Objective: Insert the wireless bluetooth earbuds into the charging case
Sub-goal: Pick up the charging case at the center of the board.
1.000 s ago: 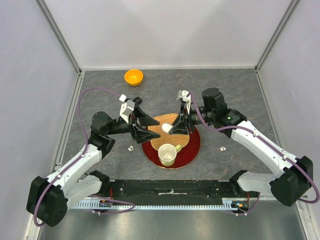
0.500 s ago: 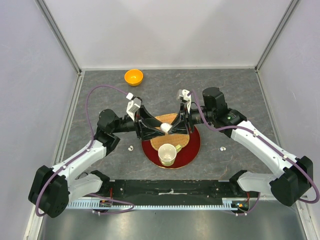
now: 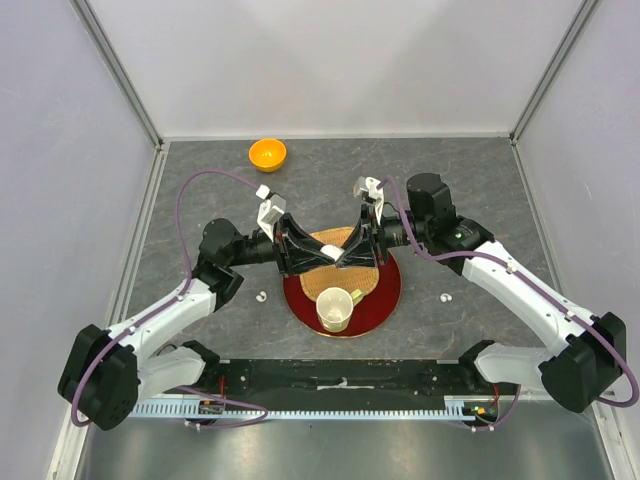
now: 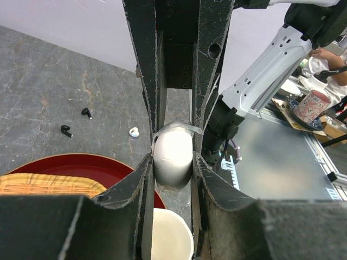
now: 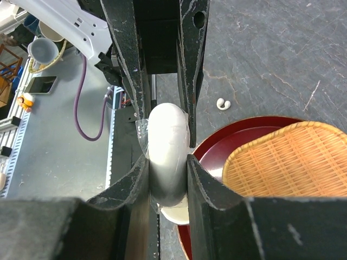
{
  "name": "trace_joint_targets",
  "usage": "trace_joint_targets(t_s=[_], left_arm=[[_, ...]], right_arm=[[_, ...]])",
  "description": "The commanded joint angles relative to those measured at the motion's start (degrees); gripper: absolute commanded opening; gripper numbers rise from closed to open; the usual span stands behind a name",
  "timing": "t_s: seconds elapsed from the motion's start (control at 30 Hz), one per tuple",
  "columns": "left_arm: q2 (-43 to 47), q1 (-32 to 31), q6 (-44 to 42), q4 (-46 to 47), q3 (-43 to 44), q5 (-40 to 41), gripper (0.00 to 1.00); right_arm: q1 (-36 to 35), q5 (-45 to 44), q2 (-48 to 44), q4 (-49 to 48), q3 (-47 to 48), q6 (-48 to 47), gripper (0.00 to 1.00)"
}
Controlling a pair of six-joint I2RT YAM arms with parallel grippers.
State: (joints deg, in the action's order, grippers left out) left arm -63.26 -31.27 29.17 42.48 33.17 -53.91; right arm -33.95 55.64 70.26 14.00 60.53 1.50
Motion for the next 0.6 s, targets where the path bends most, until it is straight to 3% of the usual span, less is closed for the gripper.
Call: trace_joint_targets(t_s=[0.0,0.1,0.13,0.23,0.27,0.33,0.37,0.47,0.57], left_arm=[[-0.1,-0.9,0.6,3.0,2.0,0.5,0.23],[0.2,-1.0,0.1,3.1,1.9,0.7,0.04],[0.3,-1.1,0.0,3.2,1.7,0.8,0.02],[0.5,-1.2,-0.3,3.3,1.3,1.4,0.02],[0.9,-1.2,-0.8,3.3,1.1,1.7,0.02],[1.5,-1.2,-1.7,2.8,0.1,3.9,0.02],[2.4,-1.2,-3.1,1.6,-0.1,4.9,0.02],[4.5,-1.1,-6.5,-1.2,-1.4,9.8,0.02],[7.4,-1.0,-9.3,-2.2,-3.1,16.2,0.02]], right_arm=[[-0.2,0.6,0.4,-3.7,0.5,0.3,0.01],[-0.2,0.6,0.6,-3.8,0.4,0.4,0.03],[-0.3,0.4,0.6,-3.8,0.3,0.4,0.06],[-0.2,-1.1,0.6,-4.9,-0.1,1.7,0.34],[-0.2,-1.6,0.6,-5.4,-0.3,2.3,0.56],[-0.2,-3.9,0.1,-8.5,-1.5,5.5,0.69],[-0.3,-4.9,-0.2,-9.8,-2.0,7.0,0.8],[-0.3,-8.7,-1.4,-13.6,-3.7,12.1,0.97],[-0.1,-12.7,-2.6,-16.7,-4.5,16.6,0.98]])
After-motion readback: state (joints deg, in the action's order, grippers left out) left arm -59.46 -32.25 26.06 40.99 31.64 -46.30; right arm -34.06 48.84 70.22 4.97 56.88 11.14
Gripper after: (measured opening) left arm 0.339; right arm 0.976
